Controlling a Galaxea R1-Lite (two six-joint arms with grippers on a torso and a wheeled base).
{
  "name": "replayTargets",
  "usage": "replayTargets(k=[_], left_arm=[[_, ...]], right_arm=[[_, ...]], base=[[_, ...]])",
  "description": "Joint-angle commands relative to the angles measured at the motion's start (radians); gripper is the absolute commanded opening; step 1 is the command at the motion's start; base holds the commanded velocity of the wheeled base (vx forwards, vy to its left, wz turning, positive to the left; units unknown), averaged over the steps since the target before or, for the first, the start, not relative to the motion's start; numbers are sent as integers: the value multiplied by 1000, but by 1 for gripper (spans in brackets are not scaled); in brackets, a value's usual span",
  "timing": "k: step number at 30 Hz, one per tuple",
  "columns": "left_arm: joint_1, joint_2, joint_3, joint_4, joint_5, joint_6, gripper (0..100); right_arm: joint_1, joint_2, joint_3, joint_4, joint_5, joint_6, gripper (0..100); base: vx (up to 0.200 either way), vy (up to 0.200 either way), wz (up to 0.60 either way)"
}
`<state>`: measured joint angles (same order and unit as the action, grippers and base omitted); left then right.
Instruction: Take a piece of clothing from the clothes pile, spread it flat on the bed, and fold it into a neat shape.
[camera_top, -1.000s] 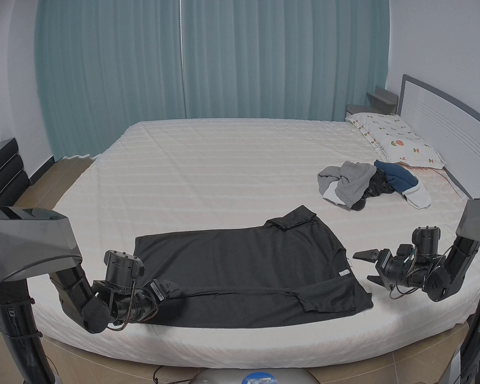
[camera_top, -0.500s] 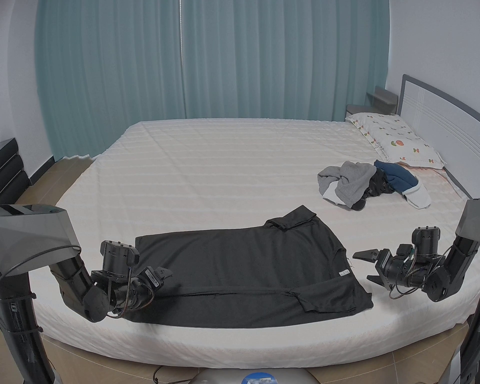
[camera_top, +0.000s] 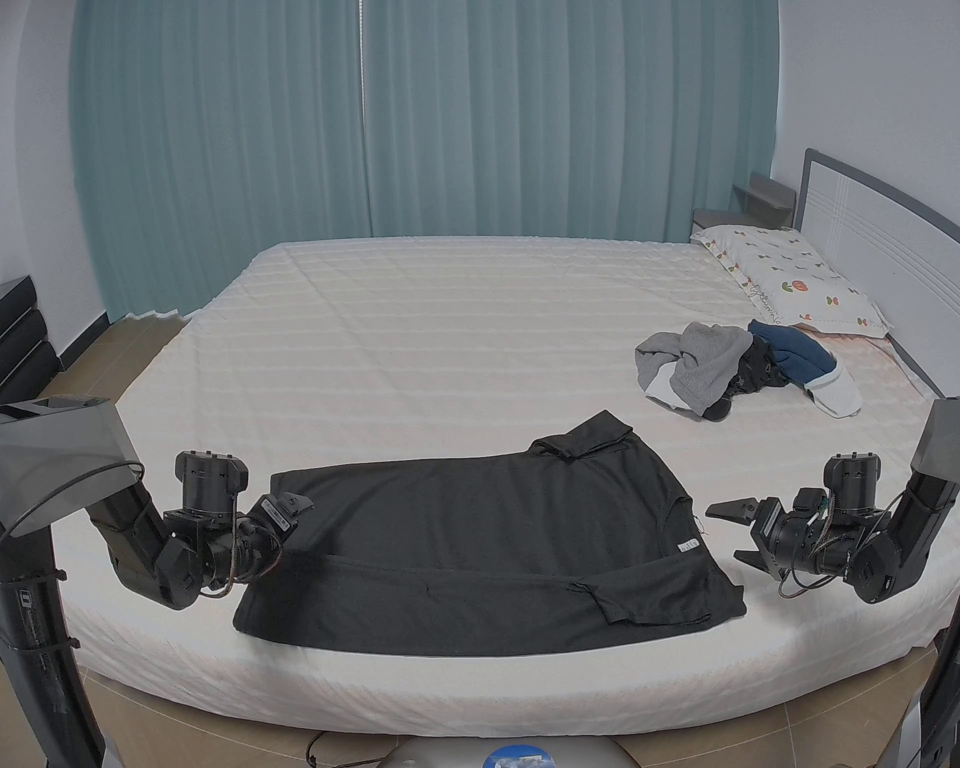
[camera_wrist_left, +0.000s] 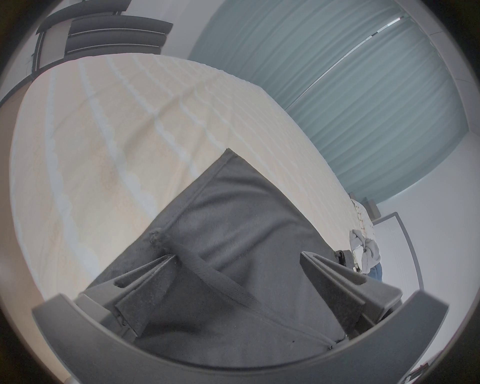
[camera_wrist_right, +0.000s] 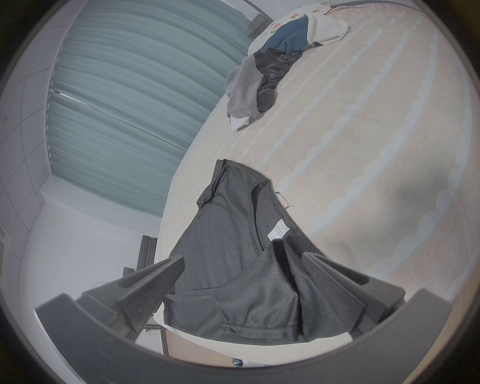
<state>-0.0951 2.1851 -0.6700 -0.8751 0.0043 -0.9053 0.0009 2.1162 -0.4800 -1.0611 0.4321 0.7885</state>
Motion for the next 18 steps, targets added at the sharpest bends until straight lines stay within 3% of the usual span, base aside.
replayTargets(k=[1, 11, 18], left_arm=[[43, 22, -29, 1, 0, -1, 100], [86, 16, -34, 13, -13, 5, 100], [89, 24, -13, 57, -133, 92, 100]], right_arm=[[1, 1, 0, 0, 0, 0, 100], [1, 1, 0, 0, 0, 0, 100], [1, 1, 1, 0, 0, -3, 100]], base=[[0, 0, 0], [0, 0, 0], [0, 0, 0]])
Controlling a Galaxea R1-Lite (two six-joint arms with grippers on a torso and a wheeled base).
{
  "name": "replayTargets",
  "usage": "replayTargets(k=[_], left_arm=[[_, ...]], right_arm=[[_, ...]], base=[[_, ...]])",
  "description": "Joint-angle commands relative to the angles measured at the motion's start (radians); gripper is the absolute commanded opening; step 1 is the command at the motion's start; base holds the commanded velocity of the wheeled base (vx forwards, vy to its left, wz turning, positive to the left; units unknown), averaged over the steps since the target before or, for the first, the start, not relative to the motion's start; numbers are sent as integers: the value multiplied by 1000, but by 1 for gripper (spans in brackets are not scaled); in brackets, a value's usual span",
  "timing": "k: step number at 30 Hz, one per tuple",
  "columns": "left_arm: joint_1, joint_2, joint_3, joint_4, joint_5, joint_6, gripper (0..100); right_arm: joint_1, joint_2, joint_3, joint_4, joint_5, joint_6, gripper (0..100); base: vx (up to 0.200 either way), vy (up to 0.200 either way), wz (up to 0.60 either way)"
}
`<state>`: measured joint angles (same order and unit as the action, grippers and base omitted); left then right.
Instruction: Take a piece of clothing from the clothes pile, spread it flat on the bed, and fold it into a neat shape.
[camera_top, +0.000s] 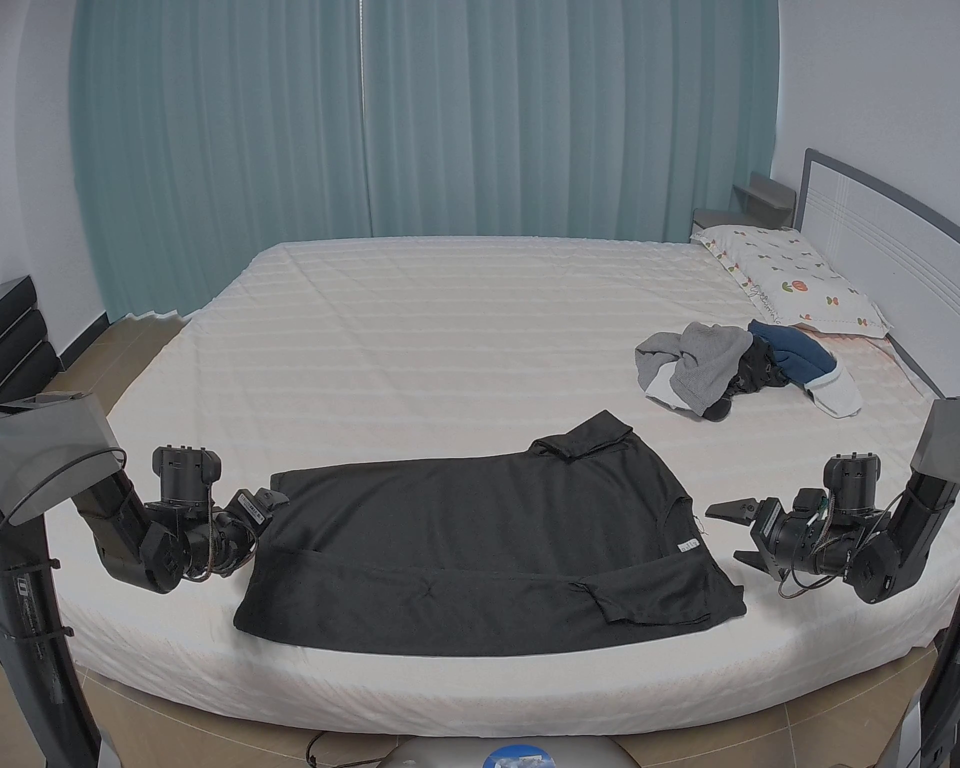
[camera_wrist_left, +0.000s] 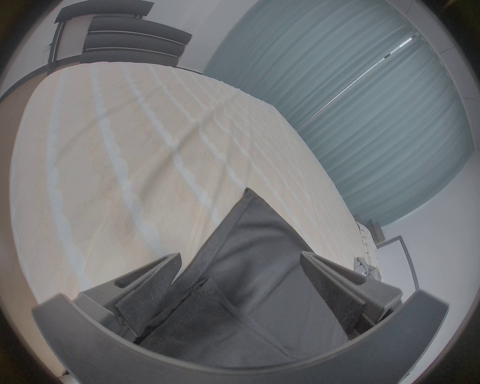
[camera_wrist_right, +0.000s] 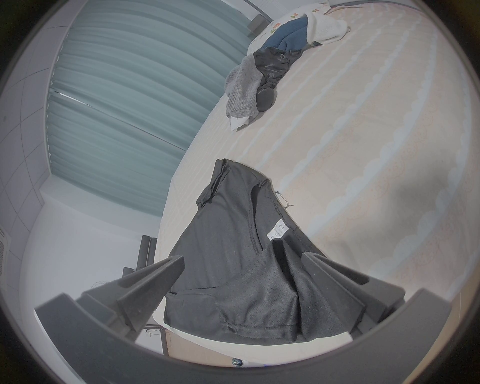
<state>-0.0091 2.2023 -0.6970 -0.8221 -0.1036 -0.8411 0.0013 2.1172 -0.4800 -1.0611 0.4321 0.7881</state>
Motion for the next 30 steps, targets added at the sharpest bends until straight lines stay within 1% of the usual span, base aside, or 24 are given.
replayTargets(k=[1, 5, 9, 14, 15, 18, 20, 24, 30], left_arm=[[3, 10, 16, 5, -27, 42, 100], [3, 37, 16, -3, -28, 80, 100], [3, 30, 16, -12, -31, 79, 100], [3, 28, 33, -65, -31, 77, 100], [1, 33, 57, -123, -31, 77, 100], [-6, 39, 93, -200, -31, 79, 100], [-12, 40, 113, -226, -31, 80, 100], [-29, 50, 119, -233, -30, 82, 100], [-32, 68, 116, -232, -30, 83, 100]], right_arm=[[0, 1, 3, 0, 0, -7, 100], [2, 10, 3, 0, 2, -16, 100], [2, 12, 1, 0, 0, -18, 100], [2, 13, 3, 0, 2, -23, 100], [2, 13, 3, 0, 2, -23, 100], [2, 13, 3, 0, 2, -24, 100], [2, 12, 3, 0, 2, -24, 100], [2, 13, 3, 0, 2, -24, 100], [9, 13, 3, 0, 2, -24, 100]], base=[[0, 0, 0], [0, 0, 0], [0, 0, 0], [0, 0, 0], [0, 0, 0], [0, 0, 0], [0, 0, 0], [0, 0, 0], [0, 0, 0]])
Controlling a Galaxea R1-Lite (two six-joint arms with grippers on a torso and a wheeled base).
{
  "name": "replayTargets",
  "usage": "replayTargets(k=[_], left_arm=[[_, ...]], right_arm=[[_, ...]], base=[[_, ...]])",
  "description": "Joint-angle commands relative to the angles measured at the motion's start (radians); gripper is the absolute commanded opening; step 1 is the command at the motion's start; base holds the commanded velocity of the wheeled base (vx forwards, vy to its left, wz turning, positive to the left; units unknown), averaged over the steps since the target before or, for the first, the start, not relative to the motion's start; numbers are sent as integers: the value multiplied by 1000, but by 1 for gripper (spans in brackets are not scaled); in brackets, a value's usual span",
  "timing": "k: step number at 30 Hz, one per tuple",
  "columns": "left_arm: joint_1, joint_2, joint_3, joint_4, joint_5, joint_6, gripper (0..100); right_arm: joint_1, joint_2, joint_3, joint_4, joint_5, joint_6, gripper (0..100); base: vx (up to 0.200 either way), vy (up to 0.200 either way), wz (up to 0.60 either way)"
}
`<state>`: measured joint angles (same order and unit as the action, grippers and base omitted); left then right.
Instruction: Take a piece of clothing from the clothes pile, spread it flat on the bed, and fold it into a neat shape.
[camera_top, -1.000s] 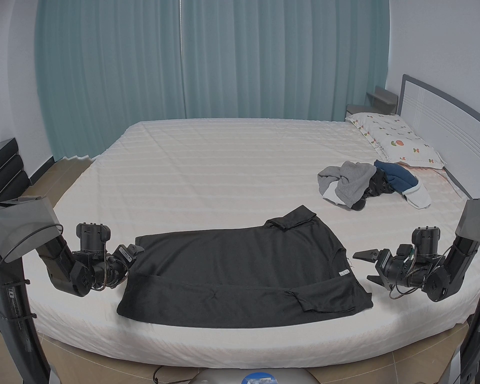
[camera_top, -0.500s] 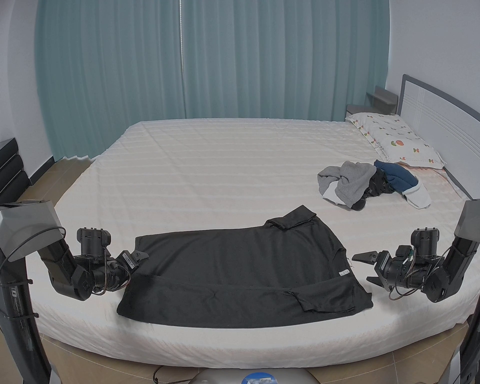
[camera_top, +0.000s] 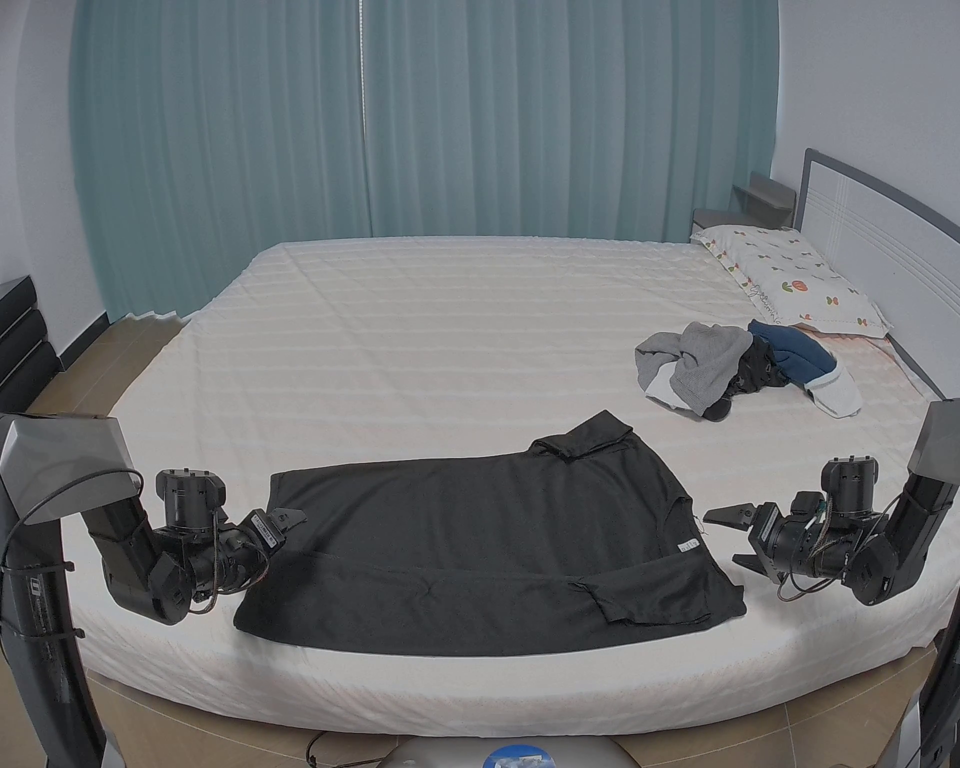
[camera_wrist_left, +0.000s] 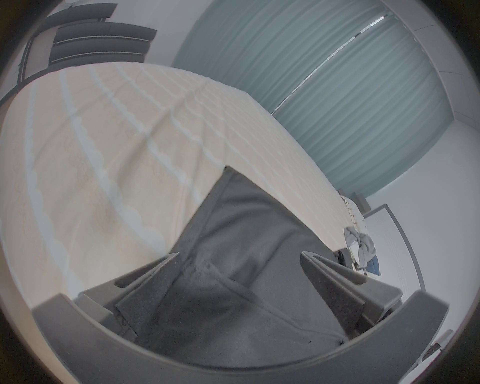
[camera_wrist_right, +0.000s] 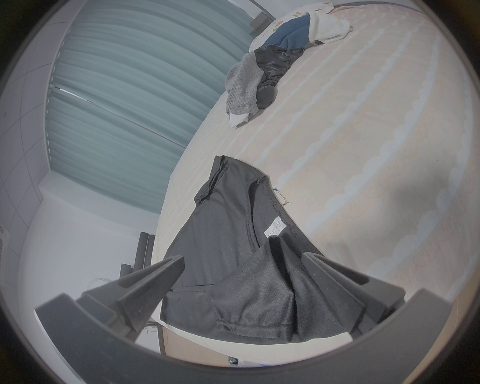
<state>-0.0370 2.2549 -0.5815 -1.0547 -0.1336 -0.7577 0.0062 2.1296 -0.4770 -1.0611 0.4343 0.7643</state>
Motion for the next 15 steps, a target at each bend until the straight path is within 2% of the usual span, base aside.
replayTargets(k=[1, 15], left_arm=[[-4, 18, -1, 1, 2, 1, 100], [0, 45, -31, 2, 12, 1, 100]], right_arm=[[5, 1, 0, 0, 0, 0, 100], [5, 0, 0, 0, 0, 1, 100]], base=[[0, 0, 0], [0, 0, 0]])
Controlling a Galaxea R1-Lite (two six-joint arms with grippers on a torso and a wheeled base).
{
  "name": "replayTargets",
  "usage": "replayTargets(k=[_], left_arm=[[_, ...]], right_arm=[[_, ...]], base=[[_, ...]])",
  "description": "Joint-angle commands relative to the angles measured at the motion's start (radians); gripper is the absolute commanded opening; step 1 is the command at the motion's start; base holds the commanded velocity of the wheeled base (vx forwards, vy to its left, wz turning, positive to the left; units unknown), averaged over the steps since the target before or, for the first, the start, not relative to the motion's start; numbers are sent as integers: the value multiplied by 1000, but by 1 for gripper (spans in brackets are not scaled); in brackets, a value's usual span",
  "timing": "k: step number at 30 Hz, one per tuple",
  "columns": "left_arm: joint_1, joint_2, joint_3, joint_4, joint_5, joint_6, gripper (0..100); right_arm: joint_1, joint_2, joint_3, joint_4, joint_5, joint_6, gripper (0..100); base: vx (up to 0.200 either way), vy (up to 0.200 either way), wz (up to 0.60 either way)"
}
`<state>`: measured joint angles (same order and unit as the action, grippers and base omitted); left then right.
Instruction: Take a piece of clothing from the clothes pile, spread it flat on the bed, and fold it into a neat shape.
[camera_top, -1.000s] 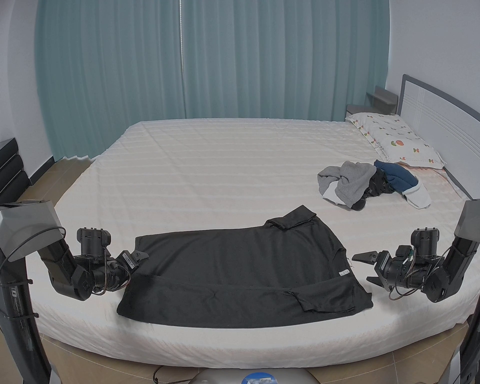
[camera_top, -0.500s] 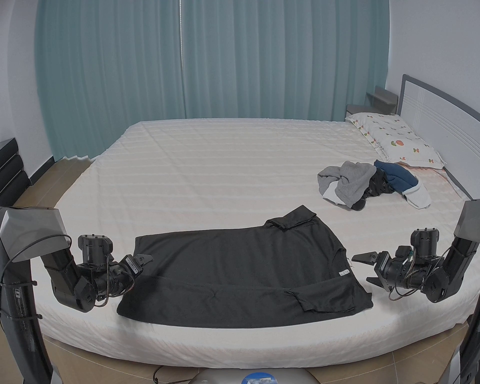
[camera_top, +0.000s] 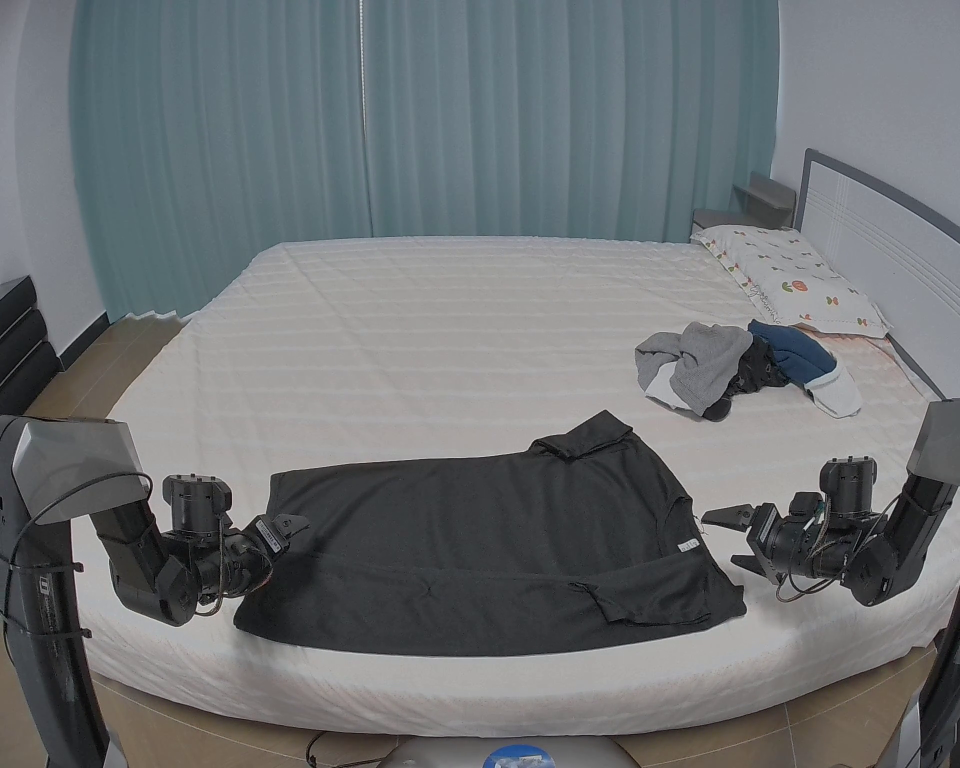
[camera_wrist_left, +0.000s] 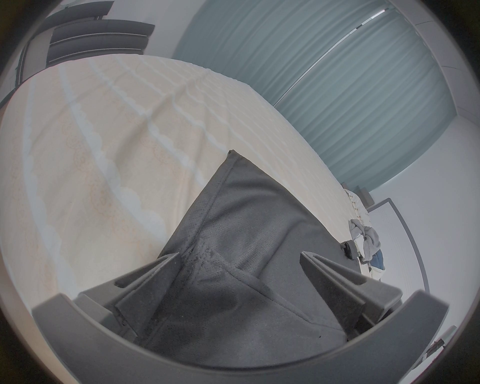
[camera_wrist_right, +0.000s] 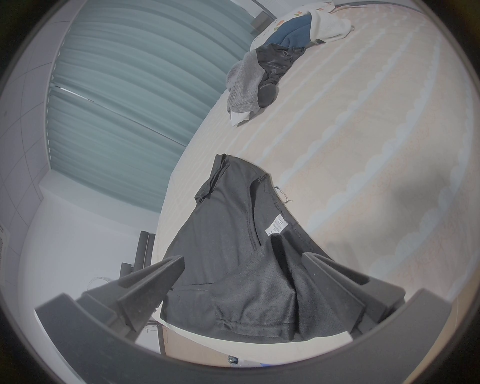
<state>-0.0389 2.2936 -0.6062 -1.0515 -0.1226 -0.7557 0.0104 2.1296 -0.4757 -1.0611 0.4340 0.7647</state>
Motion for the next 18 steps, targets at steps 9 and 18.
replayTargets(k=[9, 18], left_arm=[[1, -5, 14, 4, 18, 1, 0], [1, -52, 57, 2, 77, 1, 0]], right_arm=[[-1, 0, -1, 0, 0, -1, 100], [-1, -2, 0, 0, -1, -1, 100]], base=[[0, 0, 0], [0, 0, 0]])
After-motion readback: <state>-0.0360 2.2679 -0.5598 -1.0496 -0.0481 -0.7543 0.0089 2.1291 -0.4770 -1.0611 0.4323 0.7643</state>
